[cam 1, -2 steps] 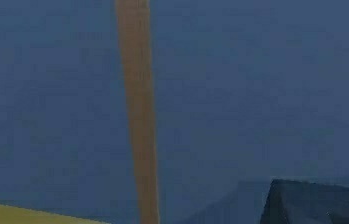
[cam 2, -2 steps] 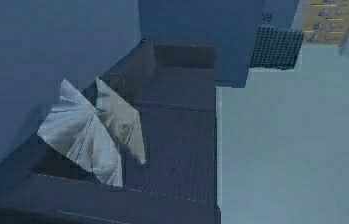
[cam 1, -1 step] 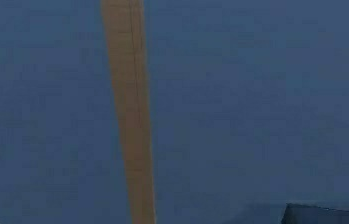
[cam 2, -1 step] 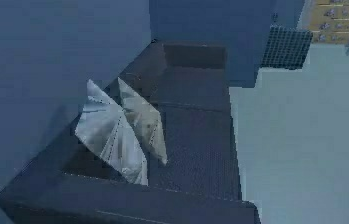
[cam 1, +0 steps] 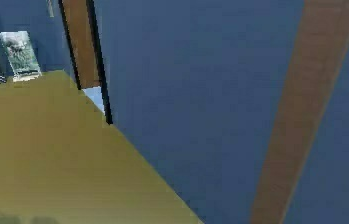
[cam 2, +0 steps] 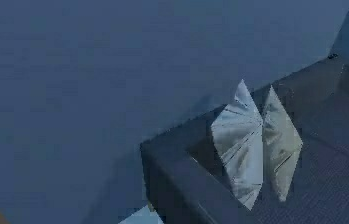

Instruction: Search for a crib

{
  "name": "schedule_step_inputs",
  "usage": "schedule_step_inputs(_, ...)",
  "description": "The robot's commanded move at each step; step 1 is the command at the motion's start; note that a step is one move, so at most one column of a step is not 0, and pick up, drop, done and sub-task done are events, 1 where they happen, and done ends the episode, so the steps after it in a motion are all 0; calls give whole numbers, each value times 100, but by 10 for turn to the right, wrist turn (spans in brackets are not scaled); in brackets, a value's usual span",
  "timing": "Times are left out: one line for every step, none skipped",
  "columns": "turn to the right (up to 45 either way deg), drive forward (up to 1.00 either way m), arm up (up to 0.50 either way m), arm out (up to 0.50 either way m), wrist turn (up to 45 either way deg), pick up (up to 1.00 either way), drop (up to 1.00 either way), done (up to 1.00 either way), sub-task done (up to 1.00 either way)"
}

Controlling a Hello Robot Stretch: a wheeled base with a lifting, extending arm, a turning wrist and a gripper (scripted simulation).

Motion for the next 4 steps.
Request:
schedule_step_inputs(-330,0,0,0,0,0,0,0,0)
schedule_step_inputs(0,100,0,0,0,0,0,0,0)
schedule_step_inputs(-30,0,0,0,0,0,0,0,0)
schedule_step_inputs(0,100,0,0,0,0,0,0,0)
